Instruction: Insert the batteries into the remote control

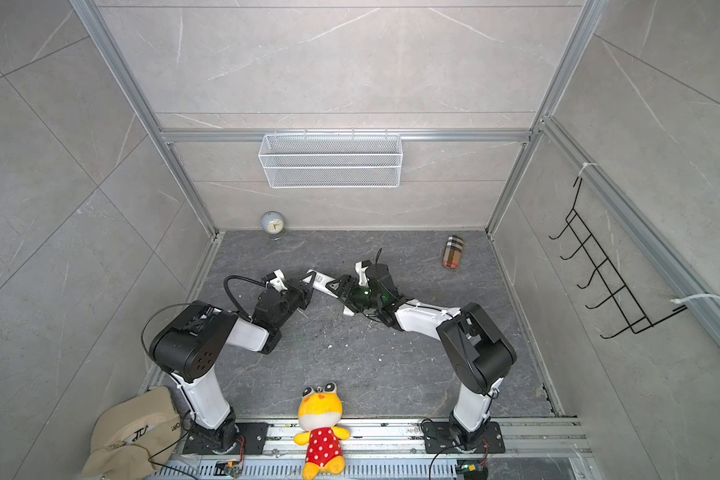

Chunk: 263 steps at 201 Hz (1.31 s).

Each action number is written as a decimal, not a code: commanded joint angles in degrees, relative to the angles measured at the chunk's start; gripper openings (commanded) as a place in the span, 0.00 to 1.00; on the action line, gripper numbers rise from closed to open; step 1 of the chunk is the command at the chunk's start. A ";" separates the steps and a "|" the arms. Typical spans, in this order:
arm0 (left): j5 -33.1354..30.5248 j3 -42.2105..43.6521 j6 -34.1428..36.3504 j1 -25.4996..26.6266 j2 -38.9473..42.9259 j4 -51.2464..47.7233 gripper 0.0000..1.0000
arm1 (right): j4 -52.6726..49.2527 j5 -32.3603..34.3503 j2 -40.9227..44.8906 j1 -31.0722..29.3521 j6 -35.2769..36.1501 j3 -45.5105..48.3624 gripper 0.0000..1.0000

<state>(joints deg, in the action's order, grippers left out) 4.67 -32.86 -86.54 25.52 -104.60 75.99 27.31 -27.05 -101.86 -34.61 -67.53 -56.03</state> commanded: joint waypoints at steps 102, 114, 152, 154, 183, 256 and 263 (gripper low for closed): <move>-6.48 1.94 -2.89 3.51 5.96 5.05 0.16 | 3.46 4.16 -5.35 -2.05 -3.26 -7.50 0.34; -5.92 2.47 -2.84 3.51 6.23 5.04 0.20 | 2.54 3.44 -5.64 -2.04 -2.31 -8.10 0.30; -4.71 3.84 -2.83 3.40 6.76 5.05 0.29 | 1.02 0.62 -6.25 -1.69 -0.56 -9.01 0.21; -4.68 3.94 -2.88 3.31 6.84 5.03 0.31 | 0.95 0.53 -6.20 -1.69 -0.49 -9.01 0.21; -4.21 5.87 -2.91 2.55 8.46 4.96 0.49 | -0.25 -1.01 -6.35 -1.10 0.41 -9.74 0.16; -3.30 4.08 -3.60 1.75 8.74 5.03 0.62 | 12.01 -3.67 -8.48 0.16 -8.21 -7.77 0.18; -2.98 3.51 -3.65 1.76 8.58 5.09 0.62 | 13.23 -3.89 -8.86 0.18 -9.02 -7.57 0.18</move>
<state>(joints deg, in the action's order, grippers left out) -0.34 -26.02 -90.87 27.59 -96.31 77.65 33.19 -28.77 -108.53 -34.39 -72.29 -64.03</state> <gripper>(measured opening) 0.624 0.187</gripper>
